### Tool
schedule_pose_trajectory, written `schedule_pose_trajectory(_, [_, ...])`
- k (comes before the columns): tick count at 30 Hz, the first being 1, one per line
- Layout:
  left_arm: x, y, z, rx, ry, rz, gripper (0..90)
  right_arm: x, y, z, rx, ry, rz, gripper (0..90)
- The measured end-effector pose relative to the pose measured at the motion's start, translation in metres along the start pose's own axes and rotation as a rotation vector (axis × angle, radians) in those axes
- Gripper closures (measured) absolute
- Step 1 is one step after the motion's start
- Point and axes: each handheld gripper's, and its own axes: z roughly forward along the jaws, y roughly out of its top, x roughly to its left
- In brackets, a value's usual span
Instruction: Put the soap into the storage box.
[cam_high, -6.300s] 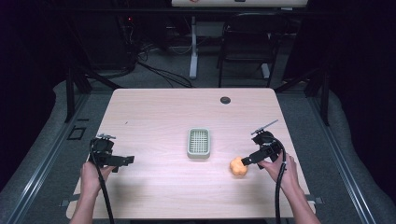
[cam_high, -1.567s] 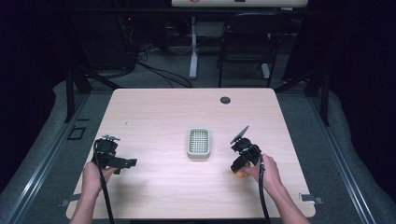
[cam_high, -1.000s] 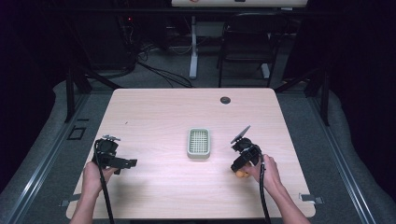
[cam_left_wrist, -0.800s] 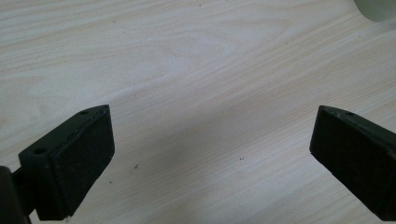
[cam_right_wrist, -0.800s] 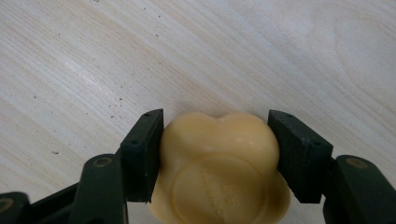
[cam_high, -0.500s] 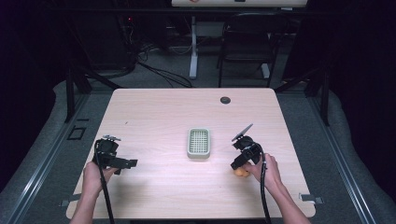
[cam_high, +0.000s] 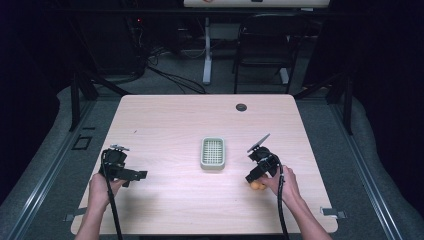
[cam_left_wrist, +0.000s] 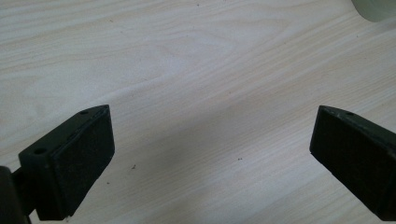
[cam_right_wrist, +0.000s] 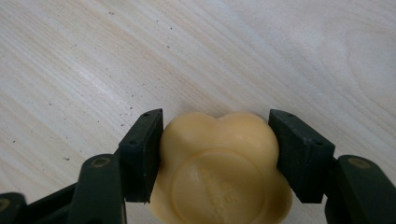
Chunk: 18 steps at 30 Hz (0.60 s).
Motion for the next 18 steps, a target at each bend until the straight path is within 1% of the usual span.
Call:
schedule_pose_trajectory(1, [-0.0001,-0.0001,-0.0002,-0.001,-0.001,-0.001,0.0,-0.0002,-0.0002,-0.0007,0.006,0.009,-0.005,31.6])
schedule_pose_trajectory(3, [-0.0002,0.0000,-0.0004,-0.002,-0.001,0.000,0.0,0.0001,0.0000,-0.0031,0.021,0.008,-0.019,24.4])
schedule_pose_trajectory(4, [-0.0001,-0.0001,-0.0005,-0.001,-0.002,0.001,0.0,0.0003,0.0001,-0.0053,0.019,0.016,-0.020,24.0])
schedule_pose_trajectory(5, [-0.0003,-0.0001,-0.0006,0.000,-0.002,0.002,0.0,0.0014,-0.0006,-0.0051,0.008,0.008,-0.010,21.3])
schedule_pose_trajectory(6, [-0.0003,-0.0001,-0.0006,0.000,-0.002,0.002,0.0,0.0014,-0.0006,-0.0051,0.008,0.008,-0.010,21.3])
schedule_pose_trajectory(8, [-0.0004,-0.0001,-0.0006,0.000,-0.002,0.001,0.0,0.0019,-0.0004,-0.0064,0.047,-0.003,-0.024,16.4])
schedule_pose_trajectory(9, [-0.0004,-0.0001,-0.0006,0.000,-0.002,0.001,0.0,0.0019,-0.0004,-0.0064,0.047,-0.003,-0.024,16.4])
schedule_pose_trajectory(10, [-0.0004,-0.0002,-0.0007,-0.001,-0.002,0.001,0.0,0.0026,-0.0011,-0.0035,0.074,0.005,-0.014,14.1])
schedule_pose_trajectory(11, [-0.0004,-0.0001,-0.0007,-0.001,-0.001,0.001,0.0,0.0024,-0.0008,-0.0032,0.085,0.018,-0.015,13.9])
schedule_pose_trajectory(12, [-0.0003,-0.0001,-0.0007,-0.001,-0.001,0.001,0.0,0.0022,-0.0004,-0.0026,0.103,0.012,-0.021,14.4])
schedule_pose_trajectory(13, [-0.0003,-0.0001,-0.0007,-0.001,-0.001,0.001,0.0,0.0022,-0.0004,-0.0026,0.103,0.012,-0.021,14.4])
schedule_pose_trajectory(14, [-0.0004,-0.0001,-0.0005,0.001,-0.003,0.001,0.0,0.0041,-0.0021,0.0009,0.073,0.016,0.006,16.3])
schedule_pose_trajectory(15, [-0.0003,0.0000,-0.0004,0.003,-0.003,0.003,0.0,0.0028,-0.0009,0.0004,0.108,-0.010,-0.030,18.8])
schedule_pose_trajectory(16, [-0.0003,0.0000,-0.0004,0.002,-0.003,0.004,0.0,0.0029,-0.0010,0.0004,0.113,-0.010,-0.026,19.6])
schedule_pose_trajectory(17, [-0.0003,-0.0001,-0.0004,0.003,-0.003,0.004,0.0,0.0029,-0.0012,0.0008,0.114,-0.021,-0.028,21.6])
schedule_pose_trajectory(18, [-0.0003,-0.0001,-0.0004,0.003,-0.003,0.004,0.0,0.0029,-0.0012,0.0008,0.114,-0.021,-0.028,21.6])
